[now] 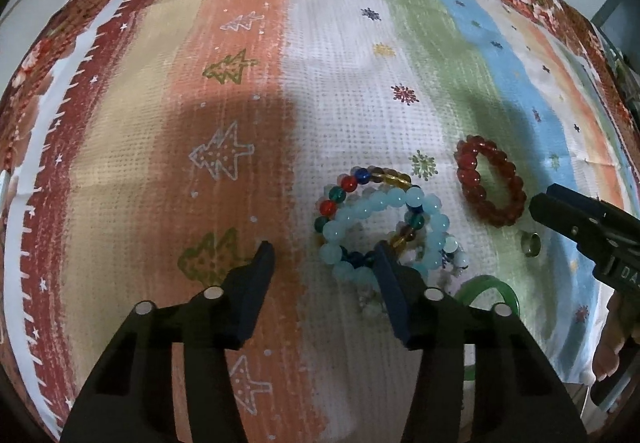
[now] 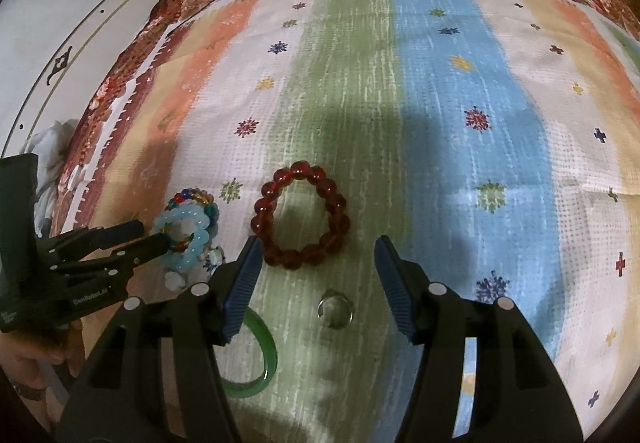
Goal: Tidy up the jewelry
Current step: 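Grasp the light-blue beaded bracelet with the left tool while the right tool grasps the red beaded bracelet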
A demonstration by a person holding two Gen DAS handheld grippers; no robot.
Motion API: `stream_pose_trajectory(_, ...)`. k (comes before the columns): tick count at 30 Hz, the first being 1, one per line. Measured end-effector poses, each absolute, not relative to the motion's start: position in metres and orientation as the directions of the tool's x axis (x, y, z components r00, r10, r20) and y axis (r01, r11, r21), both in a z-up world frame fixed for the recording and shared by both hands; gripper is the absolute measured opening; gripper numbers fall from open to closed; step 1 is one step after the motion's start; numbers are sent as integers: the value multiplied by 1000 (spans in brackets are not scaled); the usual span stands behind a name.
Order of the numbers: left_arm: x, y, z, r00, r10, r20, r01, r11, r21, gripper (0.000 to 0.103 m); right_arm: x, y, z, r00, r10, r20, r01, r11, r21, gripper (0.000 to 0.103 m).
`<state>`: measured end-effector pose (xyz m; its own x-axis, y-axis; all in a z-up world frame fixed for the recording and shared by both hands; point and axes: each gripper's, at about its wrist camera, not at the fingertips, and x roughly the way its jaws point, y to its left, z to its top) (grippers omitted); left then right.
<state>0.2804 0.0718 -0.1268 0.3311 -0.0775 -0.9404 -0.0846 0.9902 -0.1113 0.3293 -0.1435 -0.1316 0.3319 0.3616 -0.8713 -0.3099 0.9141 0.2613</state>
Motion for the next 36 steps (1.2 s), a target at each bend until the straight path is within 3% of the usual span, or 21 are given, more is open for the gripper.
stream_pose_trajectory(12, 282, 65, -129, 327, -92, -940, -37, 993, -110, 23, 345, -145, -151, 310, 342, -887, -282, 924, 257, 59)
stream_pose_trajectory(14, 281, 65, -128, 329, -93, -940, -35, 993, -111, 14, 347, -144, -151, 312, 339, -888, -279, 926, 255, 56)
stream_pose_trajectory(24, 278, 65, -122, 333, -111, -936, -23, 992, -126, 11, 346, -139, -154, 324, 312, -893, -324, 923, 205, 15)
stream_pose_trajectory(36, 274, 59, -89, 393, -166, -904, 7, 984, -177, 11, 335, -136, -132, 354, 331, -875, -351, 914, 204, 15)
